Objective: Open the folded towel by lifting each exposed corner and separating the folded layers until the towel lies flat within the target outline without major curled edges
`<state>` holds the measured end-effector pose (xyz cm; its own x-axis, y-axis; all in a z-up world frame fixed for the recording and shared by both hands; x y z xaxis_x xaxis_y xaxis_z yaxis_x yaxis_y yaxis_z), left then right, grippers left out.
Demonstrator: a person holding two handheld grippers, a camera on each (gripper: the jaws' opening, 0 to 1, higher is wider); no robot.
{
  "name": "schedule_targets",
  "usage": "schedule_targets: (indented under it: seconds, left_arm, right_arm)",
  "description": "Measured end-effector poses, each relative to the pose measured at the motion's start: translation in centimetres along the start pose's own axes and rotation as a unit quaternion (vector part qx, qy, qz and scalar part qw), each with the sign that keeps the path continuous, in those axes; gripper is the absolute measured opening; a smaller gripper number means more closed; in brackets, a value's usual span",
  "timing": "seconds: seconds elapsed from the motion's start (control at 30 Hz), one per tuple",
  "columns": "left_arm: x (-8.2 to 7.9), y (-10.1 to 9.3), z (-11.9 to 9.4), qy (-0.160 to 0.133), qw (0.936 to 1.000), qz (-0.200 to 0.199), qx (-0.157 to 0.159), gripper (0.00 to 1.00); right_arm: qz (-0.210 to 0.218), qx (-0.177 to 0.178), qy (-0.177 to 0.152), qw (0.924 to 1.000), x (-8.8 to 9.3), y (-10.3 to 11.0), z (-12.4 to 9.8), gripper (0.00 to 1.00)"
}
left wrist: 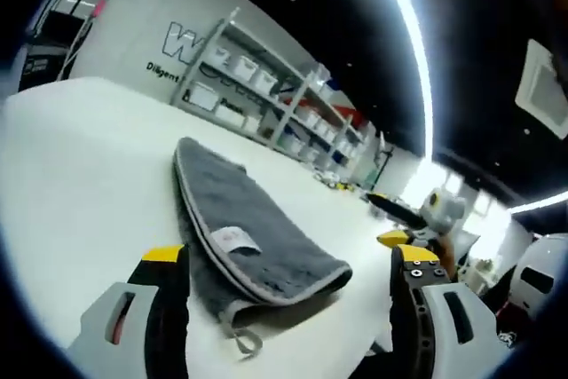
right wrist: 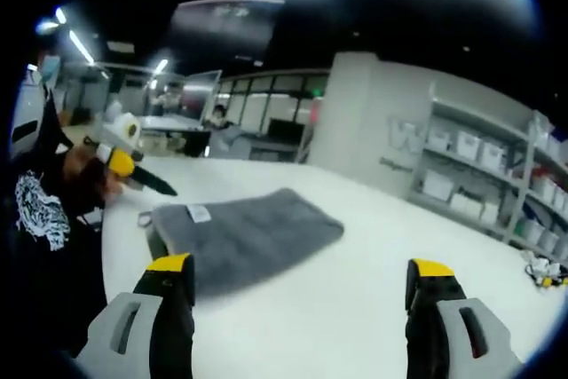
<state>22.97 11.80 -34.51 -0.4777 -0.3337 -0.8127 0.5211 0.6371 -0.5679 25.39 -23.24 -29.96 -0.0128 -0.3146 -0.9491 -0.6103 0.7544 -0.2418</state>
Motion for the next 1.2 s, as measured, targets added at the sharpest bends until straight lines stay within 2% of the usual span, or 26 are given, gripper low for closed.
schedule_targets:
  seconds: [0.1,0.23,0.33,0.5,0.67,0.8,0.87,0.9,0.93,0.97,1.0,1.1,1.2]
  left_arm:
    - [0.7,-0.1,0.2,0.003,0.9988,-0.048,0.011,0.89]
    - [0.8,-0.1,0.3,0.004,0.9989,-0.046,0.010,0.83]
    - [0.7,-0.3,0.3,-0.004,0.9984,-0.056,0.014,0.82]
    - [0.8,-0.4,0.4,0.000,0.9975,-0.069,0.018,0.82]
    - [0.7,-1.4,0.4,-0.002,0.9922,-0.113,0.053,0.82]
    - [0.7,-2.0,0.6,0.000,0.9878,-0.140,0.069,0.79]
    - [0.9,-2.3,0.8,0.000,0.9875,-0.141,0.071,0.76]
    - [1.3,-1.9,1.1,-0.002,0.9922,-0.115,0.049,0.73]
    - [1.7,-1.5,1.2,0.007,0.9963,-0.083,0.021,0.67]
    - [2.0,-1.3,1.1,0.012,0.9978,-0.065,0.006,0.60]
    - [2.1,-1.3,1.1,0.010,0.9980,-0.061,0.005,0.56]
    - [2.0,-1.2,0.9,0.004,0.9948,-0.100,0.016,0.55]
    - [2.1,-1.3,1.3,0.007,0.9951,-0.097,0.018,0.55]
  right_arm:
    - [0.000,-0.001,-0.001,1.0000,-0.1,0.1,0.0,1.00]
    - [-0.002,-0.001,0.001,1.0000,0.0,0.1,0.0,1.00]
    - [0.000,-0.001,0.002,1.0000,0.1,0.1,0.1,1.00]
    - [0.003,-0.001,-0.004,1.0000,-0.1,0.2,0.1,1.00]
    - [-0.001,-0.005,-0.005,1.0000,-0.3,0.5,0.1,1.00]
    - [-0.001,-0.005,-0.005,1.0000,-0.3,0.6,0.2,1.00]
    - [-0.002,-0.006,-0.004,1.0000,-0.3,0.6,0.2,1.00]
    - [-0.002,-0.006,-0.004,1.0000,-0.3,0.6,0.2,1.00]
    - [-0.002,-0.006,-0.004,1.0000,-0.3,0.6,0.2,1.00]
    - [-0.003,-0.007,-0.005,1.0000,-0.4,0.7,0.2,1.00]
    - [-0.003,-0.007,-0.006,1.0000,-0.4,0.7,0.2,1.00]
    - [-0.003,-0.009,-0.006,0.9999,-0.3,0.7,0.2,1.00]
    - [-0.002,-0.005,-0.006,1.0000,-0.3,0.6,0.2,1.00]
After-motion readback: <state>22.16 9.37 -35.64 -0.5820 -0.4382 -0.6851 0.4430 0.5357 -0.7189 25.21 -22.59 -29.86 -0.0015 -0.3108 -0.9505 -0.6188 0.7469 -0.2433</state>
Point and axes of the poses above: the point that each gripper's makers call its tool centre point, and the gripper's own axes: z roughly forward along the fingers, y roughly to its left, x roughly out of its underside, the point moved 10 cm from there along -z, roughly backward along the fingers, and after that the axes turned 1 degree about y, right-handed, at the moved point
